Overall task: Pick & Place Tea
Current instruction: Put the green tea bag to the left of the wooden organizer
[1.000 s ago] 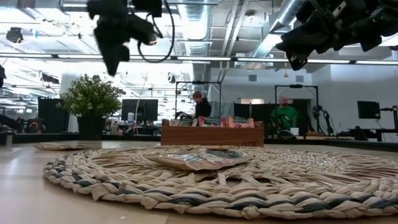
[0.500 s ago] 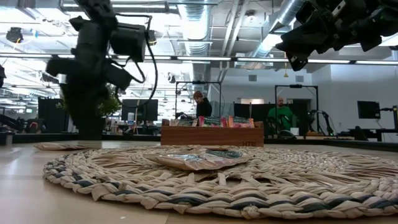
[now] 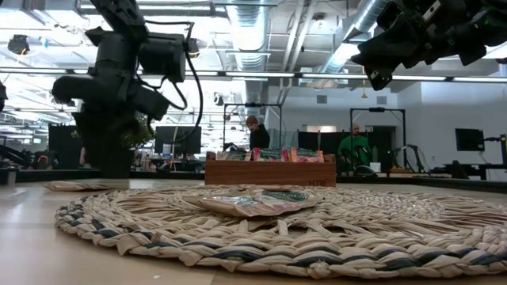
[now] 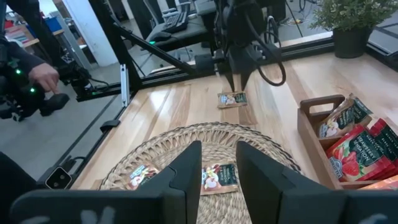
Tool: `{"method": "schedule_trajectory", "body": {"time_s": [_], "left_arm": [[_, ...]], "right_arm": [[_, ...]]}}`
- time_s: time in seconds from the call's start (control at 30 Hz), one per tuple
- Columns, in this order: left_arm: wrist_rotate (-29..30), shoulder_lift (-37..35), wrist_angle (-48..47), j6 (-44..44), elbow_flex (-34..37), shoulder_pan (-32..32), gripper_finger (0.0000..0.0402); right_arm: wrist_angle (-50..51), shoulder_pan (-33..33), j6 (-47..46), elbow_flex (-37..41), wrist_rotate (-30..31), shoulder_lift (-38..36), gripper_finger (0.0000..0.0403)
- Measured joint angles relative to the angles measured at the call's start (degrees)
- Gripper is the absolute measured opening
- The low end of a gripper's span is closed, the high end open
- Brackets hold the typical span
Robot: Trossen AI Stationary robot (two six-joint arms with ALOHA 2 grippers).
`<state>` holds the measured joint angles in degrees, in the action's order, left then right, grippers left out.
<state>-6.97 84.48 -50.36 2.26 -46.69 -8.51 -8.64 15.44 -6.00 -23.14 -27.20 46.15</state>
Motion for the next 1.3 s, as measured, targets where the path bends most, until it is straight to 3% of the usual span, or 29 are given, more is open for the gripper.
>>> {"method": "schedule_trajectory", "body": {"time_s": [0.67,1.13,1.3], "left_arm": [[3.1,7.2,7.6,-0.1,4.5,1.7,0.0093],[1.8,7.1,7.2,2.3,4.3,1.8,0.0020],[4.9,4.6,7.5,4.9,4.9,1.9,0.0003]], "right_arm": [[0.4,0.0,0.0,0.0,0.0,0.0,0.0092],[0.5,0.0,0.0,0.0,0.0,0.0,0.0092],[0.5,0.0,0.0,0.0,0.0,0.0,0.0092]]}}
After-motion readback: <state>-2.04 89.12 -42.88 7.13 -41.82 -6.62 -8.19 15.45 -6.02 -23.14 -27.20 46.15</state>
